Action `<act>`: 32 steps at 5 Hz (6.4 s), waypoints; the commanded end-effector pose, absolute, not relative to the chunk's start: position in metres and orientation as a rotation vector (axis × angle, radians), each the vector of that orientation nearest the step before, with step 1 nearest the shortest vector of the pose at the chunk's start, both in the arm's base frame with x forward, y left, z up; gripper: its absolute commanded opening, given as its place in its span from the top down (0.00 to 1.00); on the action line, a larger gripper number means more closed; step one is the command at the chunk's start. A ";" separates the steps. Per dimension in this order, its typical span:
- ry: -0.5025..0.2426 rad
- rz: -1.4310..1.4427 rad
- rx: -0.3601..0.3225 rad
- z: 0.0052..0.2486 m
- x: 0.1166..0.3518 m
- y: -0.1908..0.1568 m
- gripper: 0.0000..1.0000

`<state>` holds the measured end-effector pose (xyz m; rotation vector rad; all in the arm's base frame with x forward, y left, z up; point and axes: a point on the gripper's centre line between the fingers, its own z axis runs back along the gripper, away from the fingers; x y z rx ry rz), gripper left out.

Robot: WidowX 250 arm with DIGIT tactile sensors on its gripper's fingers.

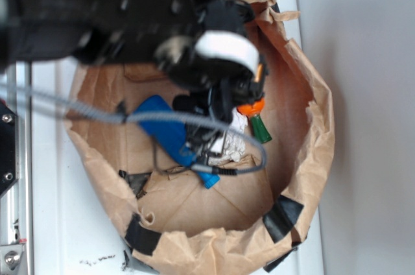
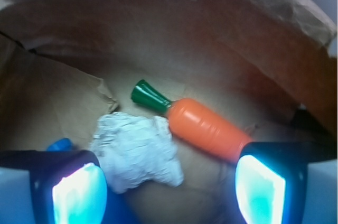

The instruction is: Grab the carrot.

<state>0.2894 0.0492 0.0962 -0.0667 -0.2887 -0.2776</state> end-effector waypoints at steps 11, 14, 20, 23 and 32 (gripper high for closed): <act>-0.297 -0.842 -0.110 0.077 0.296 0.046 1.00; -0.366 -0.843 -0.166 0.094 0.293 0.053 0.96; -0.251 -0.807 -0.107 0.063 0.291 0.071 0.00; -0.228 -0.799 -0.072 0.041 0.309 0.047 0.00; -0.409 -0.768 -0.328 0.138 0.300 0.062 1.00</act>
